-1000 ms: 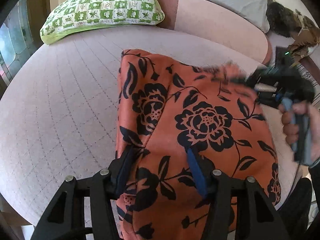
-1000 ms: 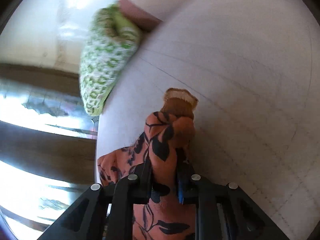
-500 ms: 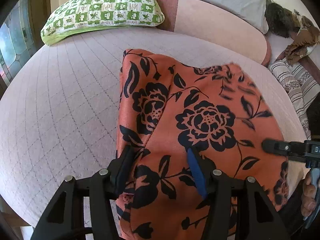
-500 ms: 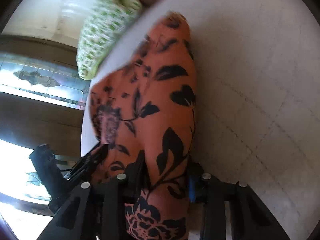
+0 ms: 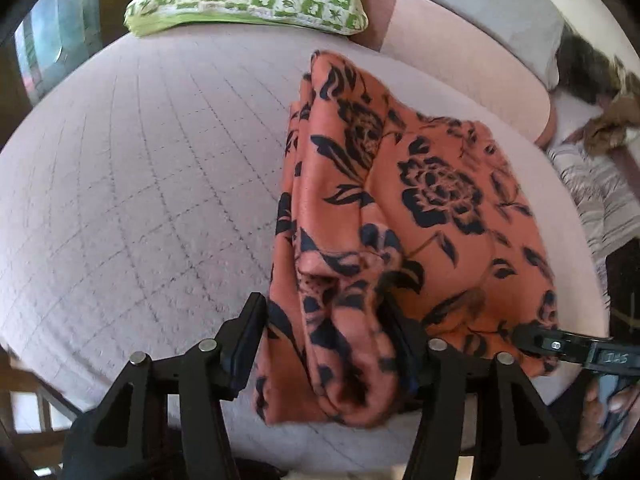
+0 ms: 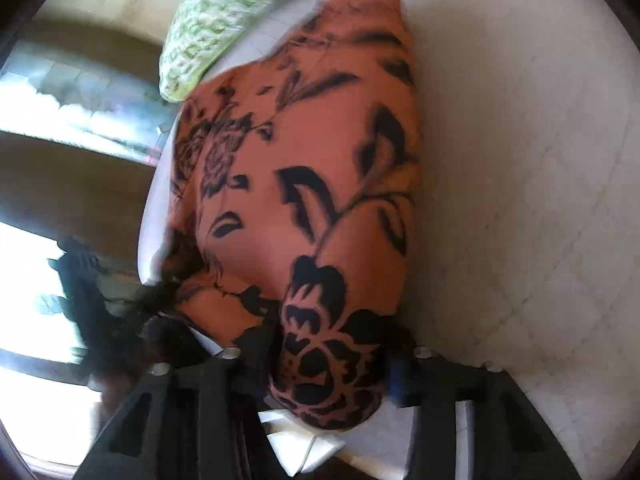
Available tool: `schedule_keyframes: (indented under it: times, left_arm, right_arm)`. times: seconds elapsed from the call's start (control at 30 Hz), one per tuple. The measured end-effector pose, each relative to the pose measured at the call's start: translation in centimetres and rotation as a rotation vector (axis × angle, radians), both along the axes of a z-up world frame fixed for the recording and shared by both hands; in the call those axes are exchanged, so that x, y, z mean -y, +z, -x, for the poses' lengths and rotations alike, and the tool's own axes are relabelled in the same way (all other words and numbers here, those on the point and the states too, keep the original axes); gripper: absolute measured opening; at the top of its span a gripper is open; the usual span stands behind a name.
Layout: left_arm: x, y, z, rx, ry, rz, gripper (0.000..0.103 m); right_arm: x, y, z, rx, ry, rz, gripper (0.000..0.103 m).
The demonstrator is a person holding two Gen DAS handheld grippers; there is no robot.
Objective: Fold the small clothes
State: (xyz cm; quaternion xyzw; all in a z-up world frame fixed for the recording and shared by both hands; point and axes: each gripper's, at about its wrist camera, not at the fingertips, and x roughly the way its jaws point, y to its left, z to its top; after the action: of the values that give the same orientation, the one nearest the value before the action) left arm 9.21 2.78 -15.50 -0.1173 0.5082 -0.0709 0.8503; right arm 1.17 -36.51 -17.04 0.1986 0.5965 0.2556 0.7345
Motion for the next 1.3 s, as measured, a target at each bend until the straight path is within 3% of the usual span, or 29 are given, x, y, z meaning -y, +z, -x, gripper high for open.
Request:
schedule_keyframes:
  times: [0.07,0.1,0.13,0.23,0.33,0.4,0.43,0.5,0.57,0.6,0.63,0.67,0.8,0.9,0.97,1.07,1.13,1.17,1.2,1.23,1.3]
  left_arm:
    - [-0.5,2.1,0.3,0.054,-0.011,0.015,0.058]
    - [-0.8,3.2,0.4,0.088,-0.013,0.010,0.058]
    - [-1.4,4.4,0.3,0.122,-0.012,0.020,0.058]
    - [-2.8,5.3,-1.2,0.134,0.004,0.052,0.058]
    - [-3.4,4.7,-4.7,0.108,0.008,0.072,0.058]
    - [-3.6,3.8,-7.9,0.077,0.016,0.114,0.054]
    - [-3.7,3.4,-9.1,0.068,0.009,0.155,0.039]
    - [-3.2,2.8,-11.3,0.060,0.023,0.189,0.023]
    - [-2.3,2.0,-12.9,0.068,0.020,0.147,0.019]
    - [-1.8,0.1,-14.3,0.024,0.020,0.100,0.016]
    - [-1.9,-2.1,-15.3,-0.043,0.035,0.087,0.020]
    - [-2.6,-2.7,-15.4,-0.022,0.052,0.119,0.023]
    - [-2.2,-0.9,-14.4,0.013,0.010,0.067,0.024]
    - [-2.2,1.1,-11.7,0.051,0.008,0.081,0.026]
    - [-1.9,2.9,-9.1,0.080,-0.016,0.062,0.030]
    - [-0.9,5.3,-4.0,0.150,-0.052,0.039,0.048]
    - [-0.5,5.0,-1.9,0.150,-0.073,0.023,0.048]
    - [-0.2,3.9,-1.2,0.117,-0.070,-0.007,0.047]
    - [0.2,2.2,-1.4,0.060,-0.080,-0.039,0.038]
    - [0.3,-0.3,-1.4,-0.011,-0.080,-0.052,0.036]
    - [0.0,-0.9,-1.3,-0.016,-0.037,-0.034,0.039]
  right_arm:
    - [0.1,1.7,-0.1,0.049,-0.007,0.057,0.047]
    - [-0.1,2.6,-0.3,0.073,0.009,0.107,0.063]
    - [-0.3,3.1,-0.2,0.085,0.022,0.148,0.070]
    - [0.7,5.6,1.7,0.227,-0.035,0.283,0.071]
    - [0.8,8.2,2.4,0.324,-0.075,0.190,0.077]
    - [-1.0,8.6,2.3,0.354,0.005,0.116,0.079]
    - [-2.5,8.2,1.9,0.352,0.035,0.115,0.079]
    - [-4.7,6.8,1.2,0.319,0.084,0.120,0.079]
    - [-5.1,4.3,1.2,0.258,0.127,0.123,0.079]
    - [-5.2,3.4,1.5,0.260,0.138,0.138,0.081]
    - [-5.0,3.2,2.0,0.285,0.148,0.139,0.086]
    - [-5.0,3.2,2.4,0.315,0.161,0.126,0.086]
    - [-5.0,3.2,2.9,0.317,0.183,0.120,0.089]
    - [-4.8,2.9,2.5,0.299,0.159,0.066,0.092]
    - [-5.1,2.9,2.4,0.296,0.155,0.062,0.092]
    - [-5.3,3.4,2.0,0.283,0.151,0.047,0.092]
    - [-4.4,4.1,1.5,0.267,0.099,-0.012,0.092]
    - [-3.9,4.6,1.6,0.277,0.067,-0.045,0.092]
    - [-3.3,4.9,1.6,0.289,0.040,-0.078,0.092]
    - [-2.8,4.9,1.5,0.289,0.020,-0.104,0.092]
    - [-2.5,3.1,0.7,0.206,0.022,-0.109,0.092]
